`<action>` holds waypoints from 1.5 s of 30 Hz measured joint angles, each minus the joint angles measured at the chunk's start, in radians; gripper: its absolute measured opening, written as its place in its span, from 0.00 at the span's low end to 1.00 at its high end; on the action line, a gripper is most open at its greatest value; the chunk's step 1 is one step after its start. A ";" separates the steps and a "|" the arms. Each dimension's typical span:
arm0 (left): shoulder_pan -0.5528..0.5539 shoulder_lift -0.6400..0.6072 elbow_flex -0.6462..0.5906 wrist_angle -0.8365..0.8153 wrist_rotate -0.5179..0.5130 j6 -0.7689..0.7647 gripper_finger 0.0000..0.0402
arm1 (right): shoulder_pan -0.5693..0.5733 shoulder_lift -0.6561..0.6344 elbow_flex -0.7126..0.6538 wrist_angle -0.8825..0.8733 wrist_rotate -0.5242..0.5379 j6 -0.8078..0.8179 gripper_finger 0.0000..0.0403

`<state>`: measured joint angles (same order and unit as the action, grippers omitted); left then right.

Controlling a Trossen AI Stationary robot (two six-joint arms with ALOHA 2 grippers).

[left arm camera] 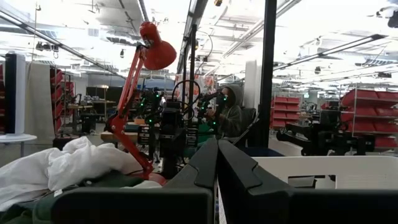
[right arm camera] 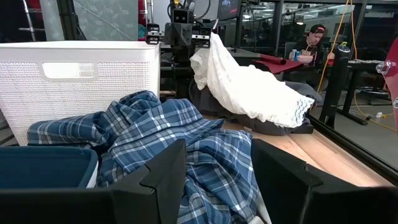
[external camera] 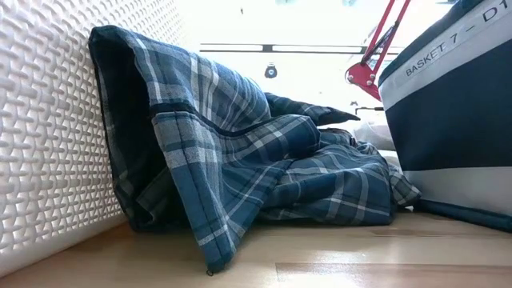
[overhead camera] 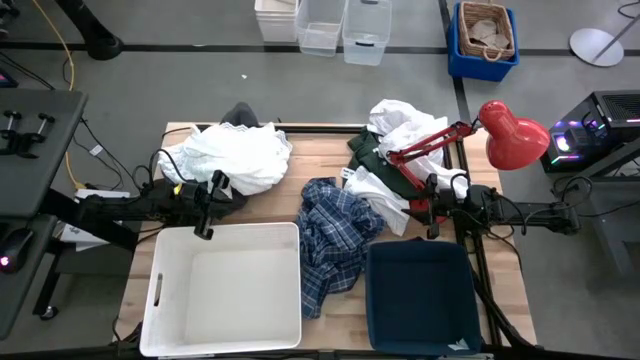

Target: Sort clothes

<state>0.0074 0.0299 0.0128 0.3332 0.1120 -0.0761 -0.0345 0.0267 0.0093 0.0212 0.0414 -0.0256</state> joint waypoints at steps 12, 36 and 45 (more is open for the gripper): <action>0.000 0.000 0.000 0.000 0.000 0.000 0.00 | 0.000 0.000 0.000 0.000 0.000 0.000 0.44; 0.000 0.000 0.000 0.000 0.000 0.000 0.00 | 0.000 0.000 0.000 0.000 0.000 0.000 0.44; 0.000 0.023 -0.002 0.162 -0.076 0.011 0.00 | 0.000 0.000 0.000 0.000 0.000 0.000 0.44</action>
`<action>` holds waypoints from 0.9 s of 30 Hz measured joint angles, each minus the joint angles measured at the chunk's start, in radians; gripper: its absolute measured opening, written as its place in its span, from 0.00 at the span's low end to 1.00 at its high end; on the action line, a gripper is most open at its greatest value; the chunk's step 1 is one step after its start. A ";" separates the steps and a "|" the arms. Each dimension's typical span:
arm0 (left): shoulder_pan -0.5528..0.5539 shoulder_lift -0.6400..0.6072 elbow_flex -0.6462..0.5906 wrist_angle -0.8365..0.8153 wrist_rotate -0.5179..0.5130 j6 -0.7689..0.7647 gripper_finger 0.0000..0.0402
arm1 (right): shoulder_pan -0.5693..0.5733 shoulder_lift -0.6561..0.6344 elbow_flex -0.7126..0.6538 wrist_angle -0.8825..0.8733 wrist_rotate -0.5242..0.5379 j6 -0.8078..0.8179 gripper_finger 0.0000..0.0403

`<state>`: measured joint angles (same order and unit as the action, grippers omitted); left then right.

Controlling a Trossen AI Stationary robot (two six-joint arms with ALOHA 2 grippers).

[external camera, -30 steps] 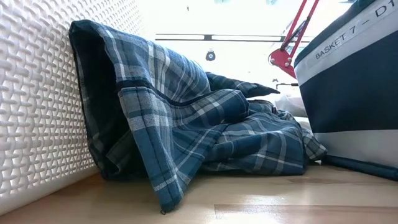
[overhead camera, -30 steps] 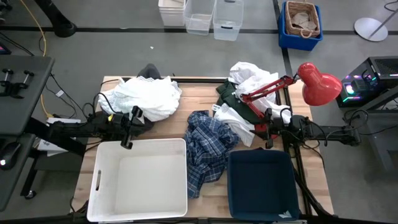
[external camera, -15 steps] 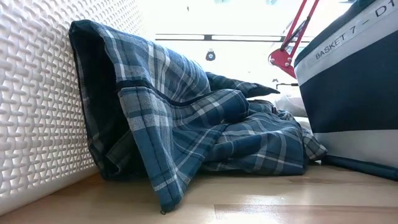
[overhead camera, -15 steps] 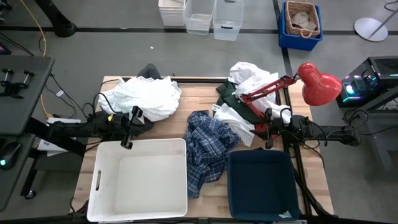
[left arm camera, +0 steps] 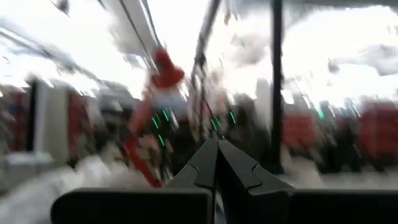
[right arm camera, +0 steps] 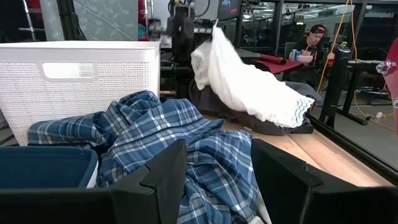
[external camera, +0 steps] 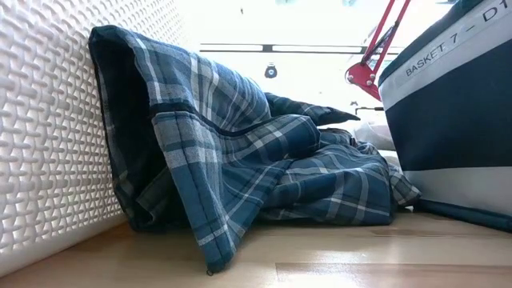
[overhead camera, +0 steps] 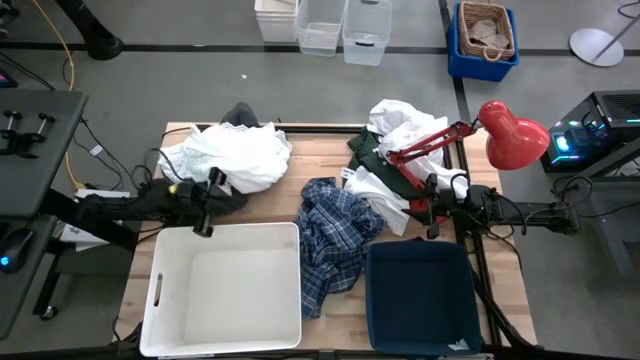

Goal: Sort clothes
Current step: Put the white dress into the white bin

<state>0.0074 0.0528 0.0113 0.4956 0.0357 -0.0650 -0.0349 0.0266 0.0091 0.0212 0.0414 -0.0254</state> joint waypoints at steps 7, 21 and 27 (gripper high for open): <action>0.001 0.271 0.147 0.319 -0.242 -0.106 0.00 | 0.000 0.000 0.000 0.000 0.000 0.000 0.44; 0.066 1.006 0.962 -0.616 -0.076 -0.451 0.17 | 0.000 0.000 0.000 0.000 0.000 0.000 0.44; 0.130 1.122 1.267 -1.251 -0.149 -0.316 0.44 | 0.000 0.000 0.000 0.000 0.000 0.000 0.44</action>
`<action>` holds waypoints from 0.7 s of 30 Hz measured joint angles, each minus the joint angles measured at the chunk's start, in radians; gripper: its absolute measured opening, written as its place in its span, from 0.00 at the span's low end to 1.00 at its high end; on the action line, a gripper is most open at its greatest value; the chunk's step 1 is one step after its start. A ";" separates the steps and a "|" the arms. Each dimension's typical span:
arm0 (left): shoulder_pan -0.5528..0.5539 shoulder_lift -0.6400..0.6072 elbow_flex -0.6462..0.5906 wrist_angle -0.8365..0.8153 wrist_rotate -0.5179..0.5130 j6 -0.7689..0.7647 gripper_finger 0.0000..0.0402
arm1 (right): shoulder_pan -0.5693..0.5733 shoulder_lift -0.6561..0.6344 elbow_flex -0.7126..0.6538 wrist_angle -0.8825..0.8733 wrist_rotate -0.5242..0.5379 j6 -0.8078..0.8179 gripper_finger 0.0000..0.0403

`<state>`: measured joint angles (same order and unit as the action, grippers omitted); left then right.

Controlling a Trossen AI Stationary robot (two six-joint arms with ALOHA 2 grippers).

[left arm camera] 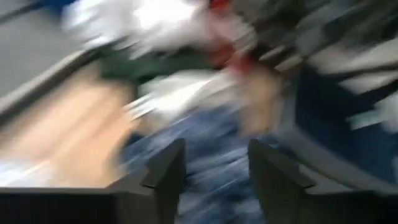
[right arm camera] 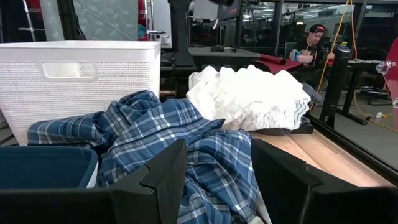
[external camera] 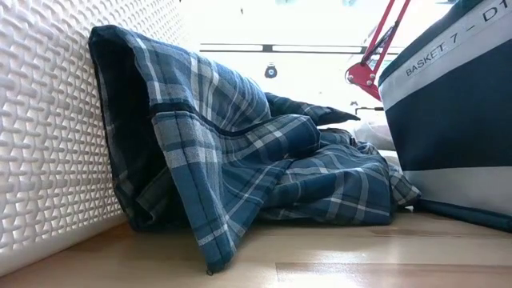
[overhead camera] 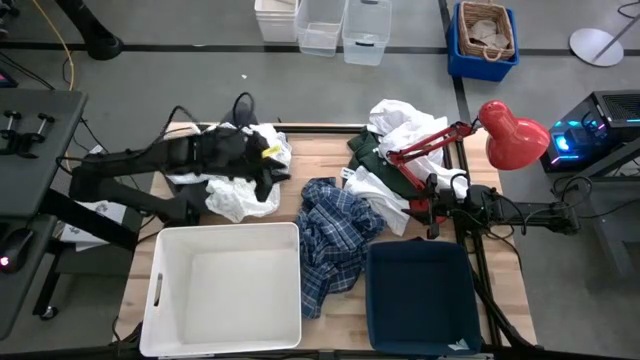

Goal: Sort clothes
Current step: Put the white dress into the white bin

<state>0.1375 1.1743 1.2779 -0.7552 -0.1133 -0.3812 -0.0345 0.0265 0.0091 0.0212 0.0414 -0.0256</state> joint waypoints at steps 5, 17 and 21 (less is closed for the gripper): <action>0.129 0.078 0.025 -0.449 -0.067 -0.123 0.62 | 0.000 0.000 0.000 0.000 0.000 0.000 0.44; 0.389 0.292 -0.007 -0.610 -0.152 -0.086 0.66 | 0.000 0.000 0.000 0.000 0.000 0.000 0.44; 0.428 0.377 -0.007 -0.613 -0.127 0.000 0.66 | 0.000 0.000 0.000 0.000 0.000 0.000 0.44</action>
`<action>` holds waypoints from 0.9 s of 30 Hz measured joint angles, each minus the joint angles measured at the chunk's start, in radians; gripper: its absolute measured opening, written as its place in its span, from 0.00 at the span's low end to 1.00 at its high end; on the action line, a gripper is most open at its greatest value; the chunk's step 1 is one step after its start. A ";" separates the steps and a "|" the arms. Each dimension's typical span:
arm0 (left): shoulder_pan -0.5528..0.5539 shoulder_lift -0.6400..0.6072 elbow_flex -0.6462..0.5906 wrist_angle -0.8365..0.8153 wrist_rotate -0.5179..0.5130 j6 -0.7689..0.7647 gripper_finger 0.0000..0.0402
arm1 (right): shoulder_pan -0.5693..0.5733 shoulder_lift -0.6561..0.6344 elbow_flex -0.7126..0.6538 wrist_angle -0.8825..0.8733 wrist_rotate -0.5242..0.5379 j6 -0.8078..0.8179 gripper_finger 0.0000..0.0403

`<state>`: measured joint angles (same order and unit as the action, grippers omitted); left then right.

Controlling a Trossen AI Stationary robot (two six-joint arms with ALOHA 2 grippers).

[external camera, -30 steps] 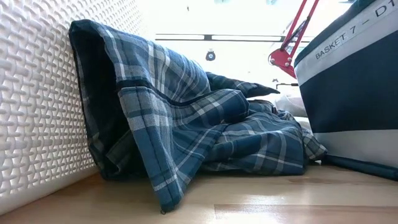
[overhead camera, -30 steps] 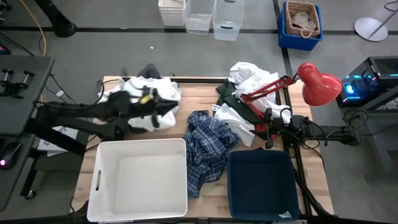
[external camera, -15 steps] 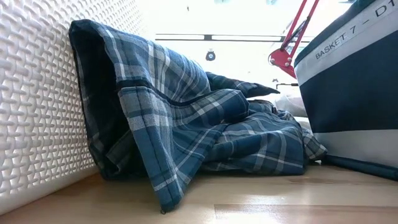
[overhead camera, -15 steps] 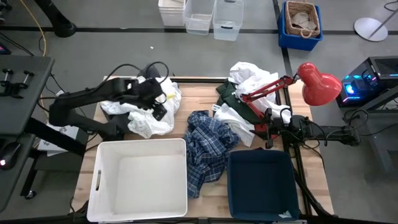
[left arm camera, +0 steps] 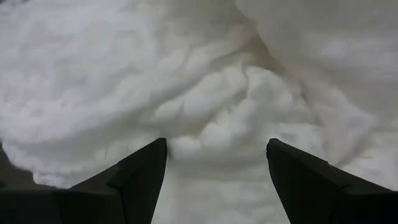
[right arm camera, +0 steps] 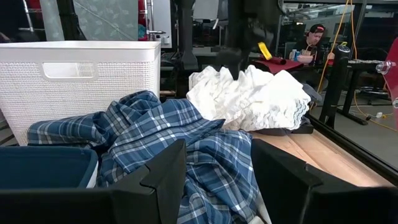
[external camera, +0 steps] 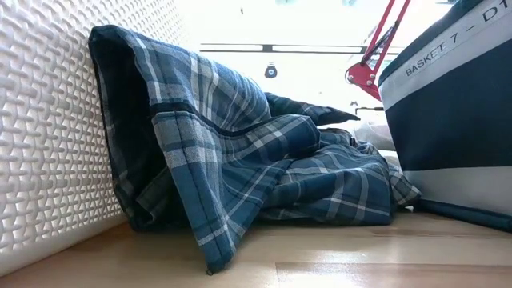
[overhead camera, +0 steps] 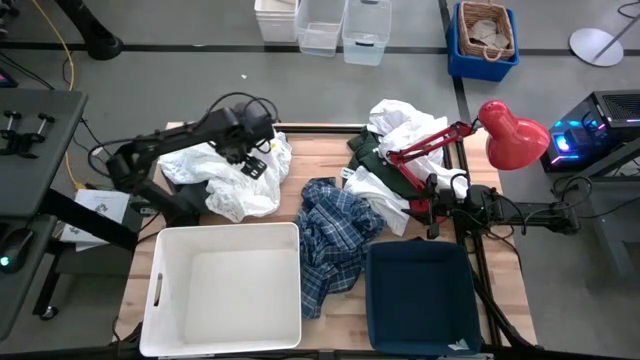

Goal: Sort clothes
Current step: Put the white dress into the white bin

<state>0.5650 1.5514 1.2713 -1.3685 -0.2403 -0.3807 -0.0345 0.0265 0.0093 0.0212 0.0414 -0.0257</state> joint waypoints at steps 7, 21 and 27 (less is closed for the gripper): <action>-0.006 0.107 0.000 0.003 0.014 0.177 0.52 | 0.000 0.000 0.000 0.000 0.000 0.000 0.44; -0.174 -0.129 0.207 -0.032 0.165 0.148 0.01 | 0.000 0.000 0.000 0.000 0.000 0.000 0.44; -0.327 -0.336 0.575 0.017 0.188 -0.035 0.00 | 0.000 0.000 0.000 0.000 0.000 0.000 0.44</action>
<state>0.2383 1.2152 1.8465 -1.3516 -0.0521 -0.4157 -0.0345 0.0265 0.0092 0.0212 0.0414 -0.0257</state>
